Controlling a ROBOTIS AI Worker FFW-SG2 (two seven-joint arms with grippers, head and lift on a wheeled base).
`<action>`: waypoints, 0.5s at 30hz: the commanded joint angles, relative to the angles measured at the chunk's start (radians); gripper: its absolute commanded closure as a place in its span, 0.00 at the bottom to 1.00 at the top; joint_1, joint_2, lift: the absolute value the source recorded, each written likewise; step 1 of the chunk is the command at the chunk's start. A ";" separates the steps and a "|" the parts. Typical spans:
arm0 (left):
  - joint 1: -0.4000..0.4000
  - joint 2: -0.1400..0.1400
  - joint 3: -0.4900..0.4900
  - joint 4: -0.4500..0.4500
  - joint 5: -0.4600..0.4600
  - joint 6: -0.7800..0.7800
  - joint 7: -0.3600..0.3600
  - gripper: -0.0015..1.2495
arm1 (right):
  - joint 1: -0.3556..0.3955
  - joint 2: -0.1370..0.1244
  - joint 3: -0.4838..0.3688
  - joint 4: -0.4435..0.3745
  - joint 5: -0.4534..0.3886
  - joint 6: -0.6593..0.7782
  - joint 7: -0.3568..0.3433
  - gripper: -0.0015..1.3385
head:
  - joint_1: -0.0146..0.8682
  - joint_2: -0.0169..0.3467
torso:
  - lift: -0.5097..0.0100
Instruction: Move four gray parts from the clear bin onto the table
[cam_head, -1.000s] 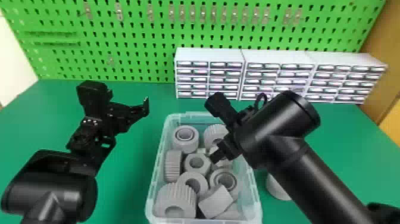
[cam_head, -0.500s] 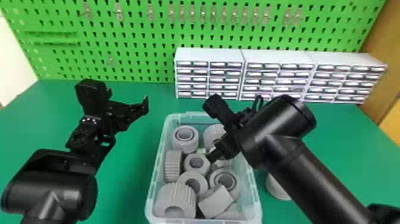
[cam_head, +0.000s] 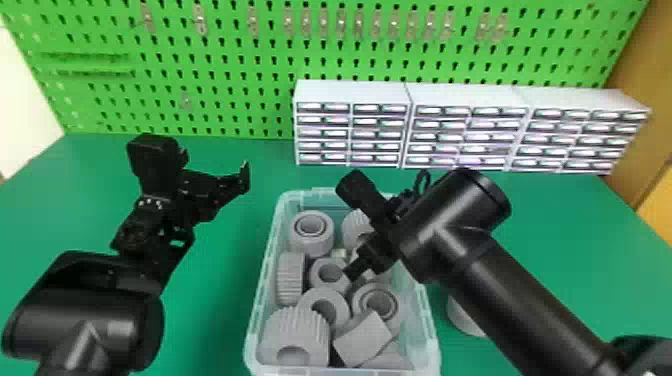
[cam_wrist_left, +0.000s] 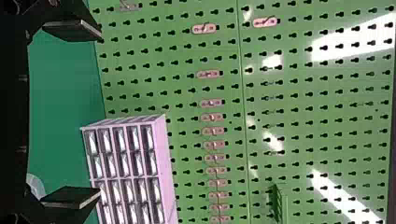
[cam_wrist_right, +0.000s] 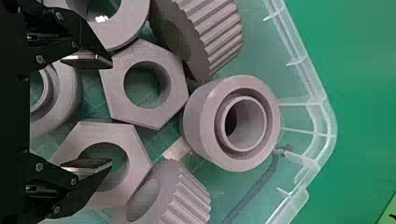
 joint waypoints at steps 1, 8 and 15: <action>0.000 0.002 -0.004 0.002 -0.002 0.000 0.000 0.09 | -0.020 -0.002 0.026 0.040 -0.017 0.006 -0.003 0.38 | 0.78 0.14 | 0.89; 0.001 0.002 -0.002 0.002 -0.001 0.000 0.000 0.09 | -0.051 -0.018 0.061 0.090 -0.054 -0.006 -0.003 0.38 | 0.78 0.14 | 0.89; 0.004 0.002 0.001 0.002 0.002 -0.001 0.000 0.09 | -0.054 -0.021 0.053 0.110 -0.046 -0.014 -0.003 0.38 | 0.78 0.14 | 0.89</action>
